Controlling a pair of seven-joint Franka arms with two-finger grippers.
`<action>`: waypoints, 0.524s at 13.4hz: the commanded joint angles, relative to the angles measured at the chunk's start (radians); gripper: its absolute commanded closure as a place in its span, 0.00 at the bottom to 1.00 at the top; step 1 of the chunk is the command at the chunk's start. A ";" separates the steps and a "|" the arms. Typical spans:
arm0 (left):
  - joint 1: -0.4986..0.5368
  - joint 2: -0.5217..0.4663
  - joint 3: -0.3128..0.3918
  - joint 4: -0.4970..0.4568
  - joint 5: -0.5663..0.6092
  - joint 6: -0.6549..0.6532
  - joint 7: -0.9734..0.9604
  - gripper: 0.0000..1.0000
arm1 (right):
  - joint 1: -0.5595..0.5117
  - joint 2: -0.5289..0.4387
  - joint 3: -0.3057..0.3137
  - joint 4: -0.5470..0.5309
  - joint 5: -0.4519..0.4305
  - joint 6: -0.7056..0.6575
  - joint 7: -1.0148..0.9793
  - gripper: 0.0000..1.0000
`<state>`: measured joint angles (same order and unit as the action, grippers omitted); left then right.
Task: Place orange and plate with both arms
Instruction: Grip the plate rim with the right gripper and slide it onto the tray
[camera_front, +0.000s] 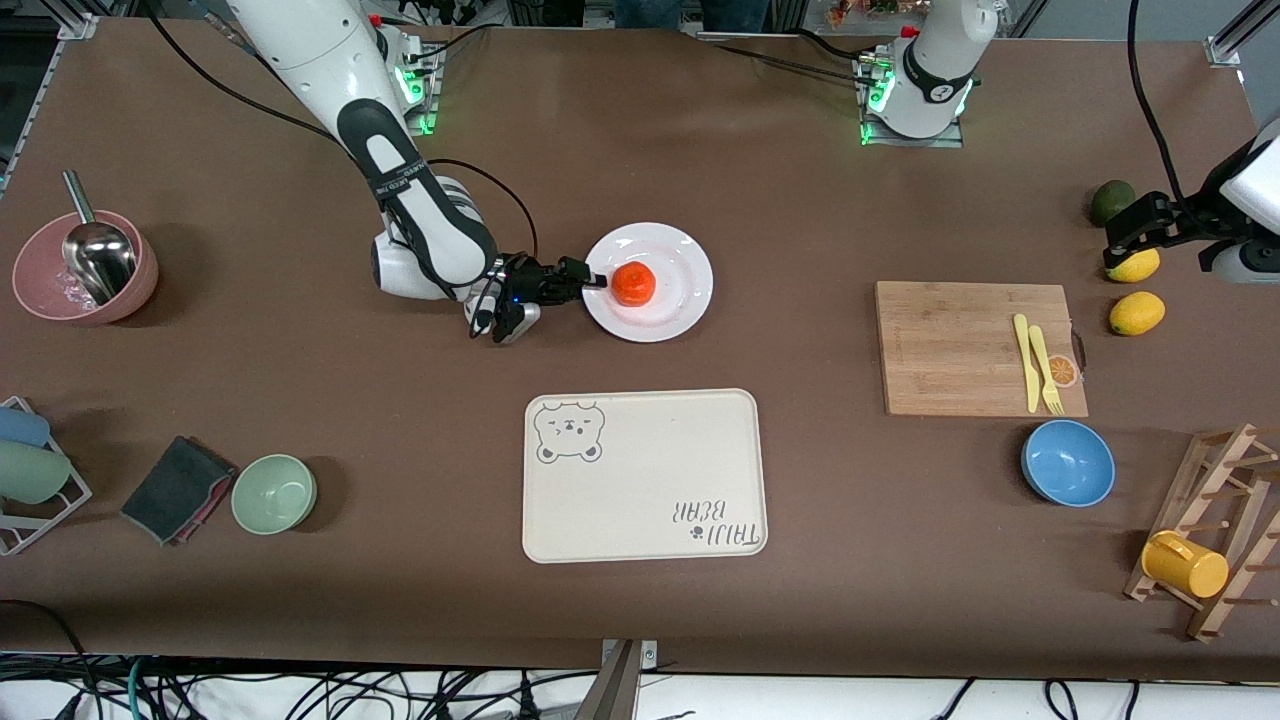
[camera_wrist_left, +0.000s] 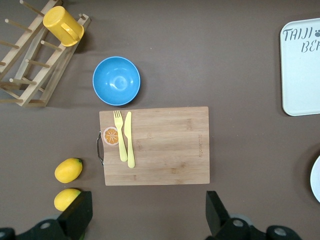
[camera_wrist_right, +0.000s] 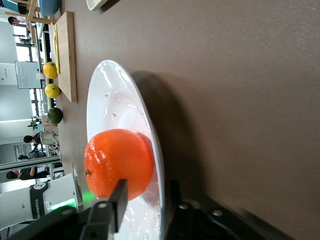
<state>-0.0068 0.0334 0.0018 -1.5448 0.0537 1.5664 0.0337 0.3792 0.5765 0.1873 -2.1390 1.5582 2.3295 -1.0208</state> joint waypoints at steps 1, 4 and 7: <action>-0.001 -0.009 0.009 0.017 -0.020 -0.005 0.020 0.00 | 0.021 0.039 0.000 0.025 0.016 0.018 -0.036 0.99; 0.001 -0.010 0.009 0.022 -0.026 -0.005 0.020 0.00 | 0.023 0.033 -0.002 0.036 0.016 0.018 -0.038 1.00; 0.004 -0.006 0.007 0.023 -0.026 0.000 0.028 0.00 | 0.015 -0.023 -0.017 0.050 -0.048 0.011 0.013 1.00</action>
<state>-0.0060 0.0301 0.0032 -1.5341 0.0499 1.5667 0.0337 0.3918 0.5904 0.1827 -2.1008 1.5492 2.3352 -1.0340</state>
